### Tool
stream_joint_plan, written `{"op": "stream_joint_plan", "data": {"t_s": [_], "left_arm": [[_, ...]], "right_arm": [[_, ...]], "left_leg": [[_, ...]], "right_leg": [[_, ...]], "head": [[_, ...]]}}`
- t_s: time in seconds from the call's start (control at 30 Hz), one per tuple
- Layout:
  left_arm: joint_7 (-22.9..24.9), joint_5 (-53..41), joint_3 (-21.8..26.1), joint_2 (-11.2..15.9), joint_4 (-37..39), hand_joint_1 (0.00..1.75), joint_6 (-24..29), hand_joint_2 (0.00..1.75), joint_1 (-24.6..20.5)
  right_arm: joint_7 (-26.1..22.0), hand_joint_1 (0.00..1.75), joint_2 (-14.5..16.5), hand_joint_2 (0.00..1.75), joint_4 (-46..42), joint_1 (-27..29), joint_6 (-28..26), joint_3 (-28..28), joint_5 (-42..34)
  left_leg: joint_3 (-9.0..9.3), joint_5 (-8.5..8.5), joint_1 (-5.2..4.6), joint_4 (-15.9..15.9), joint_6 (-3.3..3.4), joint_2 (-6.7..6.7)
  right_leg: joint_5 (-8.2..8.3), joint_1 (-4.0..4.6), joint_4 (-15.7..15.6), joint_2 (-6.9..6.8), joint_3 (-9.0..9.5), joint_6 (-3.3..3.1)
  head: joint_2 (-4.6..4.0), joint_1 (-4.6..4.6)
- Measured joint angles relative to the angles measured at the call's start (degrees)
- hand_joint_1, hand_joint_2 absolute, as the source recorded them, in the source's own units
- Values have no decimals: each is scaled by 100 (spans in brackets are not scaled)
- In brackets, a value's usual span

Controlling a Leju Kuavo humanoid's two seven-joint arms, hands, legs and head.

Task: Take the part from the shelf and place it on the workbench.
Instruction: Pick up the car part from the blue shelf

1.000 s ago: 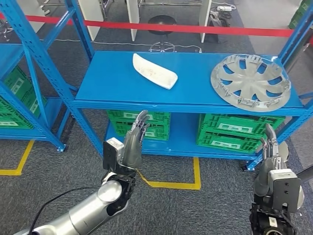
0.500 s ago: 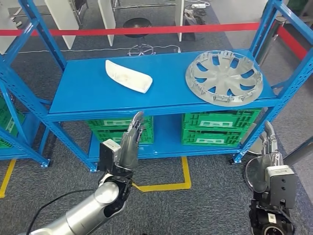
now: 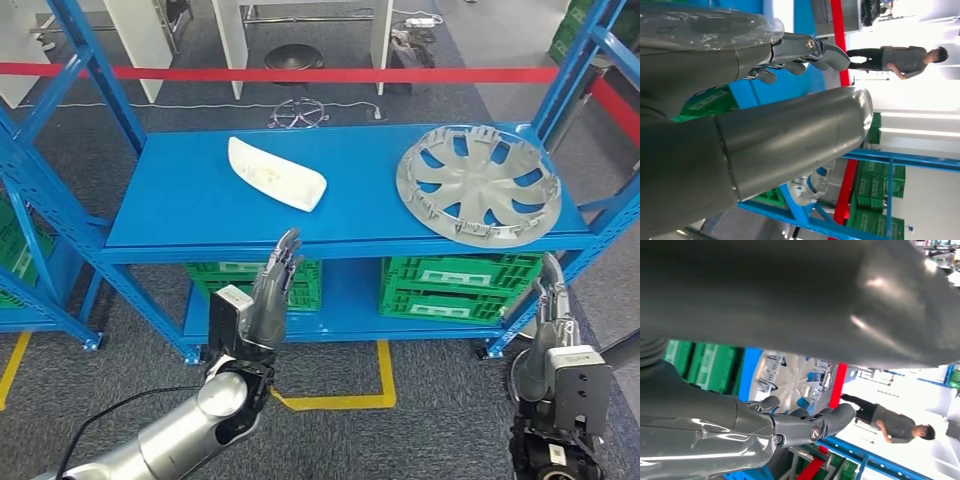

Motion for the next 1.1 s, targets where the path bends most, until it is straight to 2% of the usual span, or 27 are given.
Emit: {"op": "stream_joint_plan", "data": {"t_s": [0.03, 0.07, 0.13, 0.17, 0.2, 0.23, 0.27, 0.33, 0.37, 0.4, 0.43, 0.5, 0.53, 0.57, 0.63, 0.7, 0.77, 0.83, 0.87, 0.9, 0.93, 1.0, 1.03, 1.07, 1.1], "left_arm": [[1, -1, 0, 1, -2, 0, 1, 0, -4], [2, -1, 0, 2, -4, 0, 1, 0, -5], [5, -5, 0, 5, -17, 0, 7, 0, -3], [7, -9, 0, 8, -25, 0, 17, 0, 1], [8, -14, 0, 11, -34, 0, 28, 0, -1], [9, -17, 0, 15, -40, 0, 38, 0, -2], [11, -19, 0, 17, -44, 0, 46, 0, 1], [15, -20, 0, 22, -47, 0, 48, 0, 21], [17, -20, 0, 26, -47, 0, 49, 0, 33], [19, -20, 0, 31, -47, 0, 51, 0, 40], [20, -20, 0, 36, -47, 0, 52, 0, 43], [21, -20, 0, 45, -47, 0, 53, 0, 45], [24, -20, -1, 50, -48, 0, 54, 0, 46], [26, -21, -1, 55, -52, 0, 54, 0, 46], [35, -23, -1, 61, -64, 0, 57, 0, 47], [42, -29, -2, 56, -78, 0, 68, 0, 45], [50, -39, -2, 49, -85, 0, 96, 0, 38], [61, -52, -2, 48, -86, 0, 142, 0, 47], [66, -57, -2, 48, -86, 0, 161, 0, 60], [67, -60, -2, 47, -86, 0, 177, 0, 75], [67, -61, -2, 47, -86, 0, 183, 0, 86], [67, -62, -2, 46, -90, 0, 187, 0, 96], [67, -62, -2, 46, -93, 0, 187, 0, 92], [68, -61, -2, 46, -98, 0, 186, 0, 86], [69, -60, -2, 47, -104, 0, 186, 0, 83]], "right_arm": [[2, 0, 0, 0, 3, -2, 2, 4, -1], [5, 0, 0, 0, 5, 0, 4, 9, -3], [12, 0, 0, 0, 5, 5, 8, 16, -5], [14, 0, 0, 0, 3, 6, 10, 16, -5], [15, 0, 0, 0, 0, -2, 14, 16, -5], [15, 0, 0, 0, -4, -10, 16, 17, -5], [16, 0, 0, 0, -7, -14, 20, 20, -5], [23, 0, 0, 0, -8, -10, 25, 25, -7], [27, 0, 0, 0, -7, -8, 26, 27, -7], [30, 0, 0, 0, -7, -7, 26, 27, -8], [32, 0, 0, 0, -7, -8, 26, 28, -8], [35, 0, 0, 0, -5, -12, 26, 30, -12], [37, 0, 0, 0, -3, -16, 27, 31, -16], [42, 0, 0, 0, 0, -18, 27, 33, -22], [50, 0, 0, 0, 5, -17, 29, 38, -29], [55, 0, 0, 0, 7, -16, 29, 39, -32], [67, 0, 0, 0, 8, -33, 26, 37, -32], [92, 0, 0, 0, 10, -40, 13, 42, -33], [112, 0, 0, 0, 12, -31, 2, 43, -37], [138, 0, 0, 0, 14, -21, -14, 44, -44], [172, 0, 0, 0, 18, -14, -35, 42, -58], [251, 0, -1, 0, 25, -11, -86, 31, -113], [289, 0, -1, 0, 31, -15, -109, 25, -148], [320, 0, -1, 0, 38, -14, -126, 17, -182], [342, 0, -1, 0, 46, -7, -140, 4, -211]], "left_leg": [[28, -46, -4, 4, -30, 3], [39, -80, -11, 10, -61, 9], [28, -111, -20, 55, -113, 14], [-3, -113, -15, 158, -137, 13], [-113, -117, -9, 371, -161, 9], [-314, -152, -2, 708, -187, 4], [-592, -228, 5, 1123, -209, 0], [-1185, -482, 12, 1842, -228, -2], [-1385, -542, 13, 1974, -219, -3], [-1479, -484, 8, 1901, -194, -4], [-1459, -282, -6, 1620, -156, -4], [-1234, 330, -72, 782, -57, -14], [-1128, 488, -108, 473, -12, -28], [-1056, 565, -137, 288, 23, -49], [-962, 531, -144, 167, 69, -95], [-808, 601, -108, 71, 92, -97], [-676, 577, -88, 49, 114, -72], [-612, 512, -88, 51, 132, -65], [-582, 476, -84, 53, 127, -67], [-543, 438, -76, 55, 117, -72], [-492, 396, -63, 60, 102, -79], [-376, 301, -38, 72, 48, -90], [-349, 260, -33, 94, 15, -94], [-347, 225, -34, 121, -20, -95], [-360, 199, -39, 156, -53, -96]], "right_leg": [[75, 9, -240, -13, 105, -39], [78, 24, -348, -19, 149, -91], [36, 42, -371, -6, 209, -214], [32, 37, -378, 9, 236, -249], [8, 31, -385, 22, 283, -281], [-22, 24, -394, 31, 335, -307], [-60, 25, -402, 34, 377, -328], [-154, 34, -407, 44, 471, -348], [-207, 42, -408, 52, 533, -351], [-264, 51, -410, 61, 607, -353], [-324, 57, -414, 68, 691, -353], [-440, 62, -427, 82, 854, -342], [-491, 62, -442, 100, 912, -323], [-534, 61, -473, 110, 939, -297], [-536, 67, -469, 124, 1012, -243], [-577, 70, -285, 97, 1019, -202], [-833, 62, 245, 67, 767, -158], [-1176, 44, 954, 52, 335, -110], [-1268, 28, 1168, 47, 151, -86], [-1229, 10, 1194, 41, 47, -64], [-1042, -8, 1015, 35, 39, -44], [-430, -37, 289, 32, 202, -4], [-268, -35, -41, 23, 272, -8], [-157, -28, -238, 14, 317, -41], [-164, -14, -296, 5, 317, -94]], "head": [[0, 16], [0, 14], [0, -8], [0, -36], [0, -51], [0, -77], [0, -104], [0, -144], [0, -156], [0, -169], [0, -179], [0, -177], [0, -168], [0, -161], [0, -154], [0, -140], [0, -101], [0, -73], [0, -72], [0, -70], [0, -68], [0, -56], [0, -36], [0, -19], [0, -26]]}}
